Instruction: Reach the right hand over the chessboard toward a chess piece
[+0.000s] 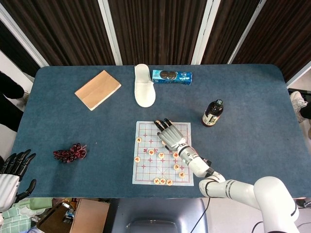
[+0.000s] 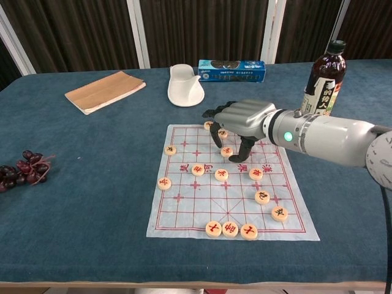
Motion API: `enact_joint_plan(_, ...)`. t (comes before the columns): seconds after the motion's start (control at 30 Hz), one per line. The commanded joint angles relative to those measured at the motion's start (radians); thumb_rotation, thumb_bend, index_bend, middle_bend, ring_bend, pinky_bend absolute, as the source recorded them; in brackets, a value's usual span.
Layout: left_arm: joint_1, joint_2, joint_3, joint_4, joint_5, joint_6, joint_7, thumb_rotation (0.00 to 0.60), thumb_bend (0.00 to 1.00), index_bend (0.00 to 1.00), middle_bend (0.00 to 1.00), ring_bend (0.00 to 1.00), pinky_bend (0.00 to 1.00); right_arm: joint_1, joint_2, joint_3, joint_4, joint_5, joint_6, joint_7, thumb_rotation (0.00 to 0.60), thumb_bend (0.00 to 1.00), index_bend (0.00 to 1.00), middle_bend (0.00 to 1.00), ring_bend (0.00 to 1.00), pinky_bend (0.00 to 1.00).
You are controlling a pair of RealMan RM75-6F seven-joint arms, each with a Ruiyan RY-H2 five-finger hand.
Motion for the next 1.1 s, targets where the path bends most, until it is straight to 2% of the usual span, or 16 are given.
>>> enact_joint_plan(0.03,0.0,0.0,0.0,0.0,0.0,0.0,0.0,0.6,0.44,0.0,0.0,0.0,0.0,0.003,-0.002,-0.004,0.001,0.001,0.004,-0.002,0.6,0.44,0.56,0.0,0.0,0.0)
enact_joint_plan(0.53,0.004,0.004,0.002,0.0,0.006,0.01,-0.006,0.6,0.44,0.0,0.0,0.0,0.0,0.011,-0.017,-0.011,-0.002,0.034,0.045,-0.03,0.6,0.47,0.64,0.01,0.0,0.0)
enact_joint_plan(0.83,0.006,0.007,0.001,0.002,0.003,0.01,-0.016,0.6,0.44,0.0,0.0,0.0,0.0,0.03,-0.016,0.04,-0.033,0.07,0.08,-0.016,0.6,0.47,0.65,0.02,0.0,0.0)
enact_joint_plan(1.1,0.005,0.01,-0.001,0.003,-0.005,0.004,-0.022,0.6,0.44,0.0,0.0,0.0,0.0,0.087,-0.101,0.096,0.036,0.141,0.071,-0.018,0.6,0.47,0.65,0.03,0.0,0.0)
